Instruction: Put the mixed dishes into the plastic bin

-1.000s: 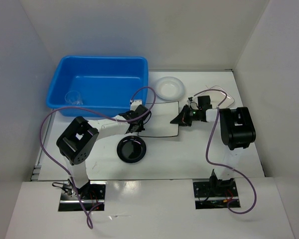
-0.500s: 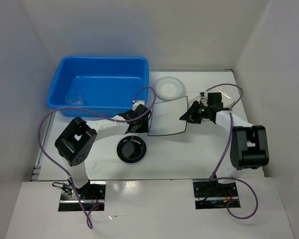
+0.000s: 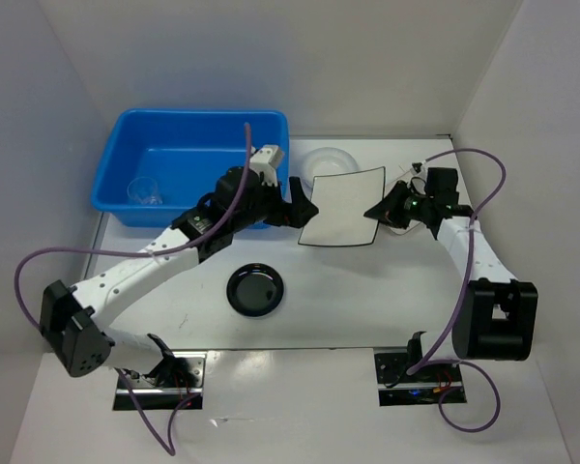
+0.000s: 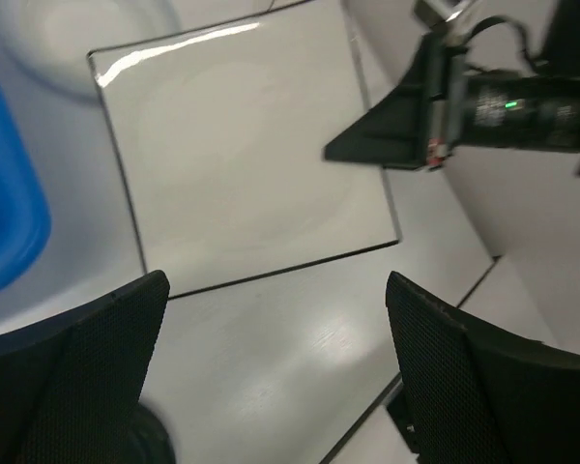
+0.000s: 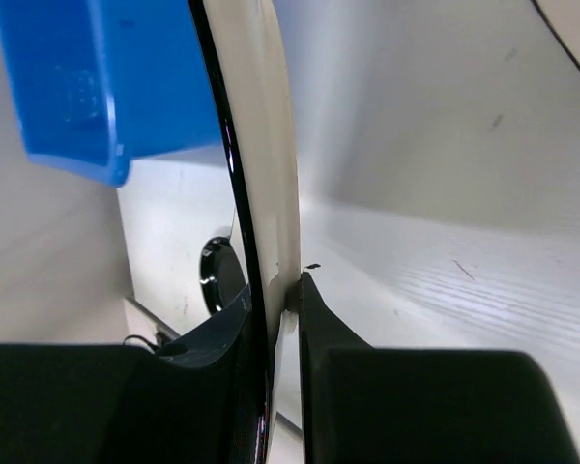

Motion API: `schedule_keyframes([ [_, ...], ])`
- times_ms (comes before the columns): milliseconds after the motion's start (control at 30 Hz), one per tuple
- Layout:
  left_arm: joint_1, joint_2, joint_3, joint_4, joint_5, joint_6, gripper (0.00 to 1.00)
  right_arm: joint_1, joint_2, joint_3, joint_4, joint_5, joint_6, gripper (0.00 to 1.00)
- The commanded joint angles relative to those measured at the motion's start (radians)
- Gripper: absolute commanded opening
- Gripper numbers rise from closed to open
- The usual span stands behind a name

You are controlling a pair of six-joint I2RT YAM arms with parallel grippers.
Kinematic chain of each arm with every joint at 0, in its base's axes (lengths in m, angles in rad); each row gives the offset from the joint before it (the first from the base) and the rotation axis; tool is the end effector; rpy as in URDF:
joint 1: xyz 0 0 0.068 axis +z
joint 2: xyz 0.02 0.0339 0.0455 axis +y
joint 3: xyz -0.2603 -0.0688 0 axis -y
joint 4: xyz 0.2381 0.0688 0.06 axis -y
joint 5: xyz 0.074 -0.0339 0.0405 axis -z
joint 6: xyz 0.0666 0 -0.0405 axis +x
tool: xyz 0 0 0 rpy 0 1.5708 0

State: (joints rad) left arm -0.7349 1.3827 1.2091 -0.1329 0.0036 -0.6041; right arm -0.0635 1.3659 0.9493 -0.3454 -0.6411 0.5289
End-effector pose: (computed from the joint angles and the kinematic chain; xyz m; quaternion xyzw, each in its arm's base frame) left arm 0.2597 -0.2350 0.3448 0.0538 0.8050 -0.3678 0.4624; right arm 0.3031 0.0206 0.2389 0.1361 0.8707 0.3680 0.2966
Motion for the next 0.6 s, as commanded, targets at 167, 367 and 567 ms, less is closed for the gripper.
schedule_keyframes([
  [167, -0.001, -0.083, 0.098, 0.024, 0.015, 0.069, 1.00, 0.001, -0.085, 0.206, 0.108, -0.218, 0.095, 0.00],
  [367, 0.169, -0.152, 0.099, 0.039, 0.052, 0.038, 1.00, 0.123, 0.010, 0.423, 0.092, -0.154, 0.095, 0.00],
  [567, 0.375, -0.152, 0.130, -0.045, -0.010, 0.017, 1.00, 0.224, 0.218, 0.638, 0.082, -0.103, 0.094, 0.00],
])
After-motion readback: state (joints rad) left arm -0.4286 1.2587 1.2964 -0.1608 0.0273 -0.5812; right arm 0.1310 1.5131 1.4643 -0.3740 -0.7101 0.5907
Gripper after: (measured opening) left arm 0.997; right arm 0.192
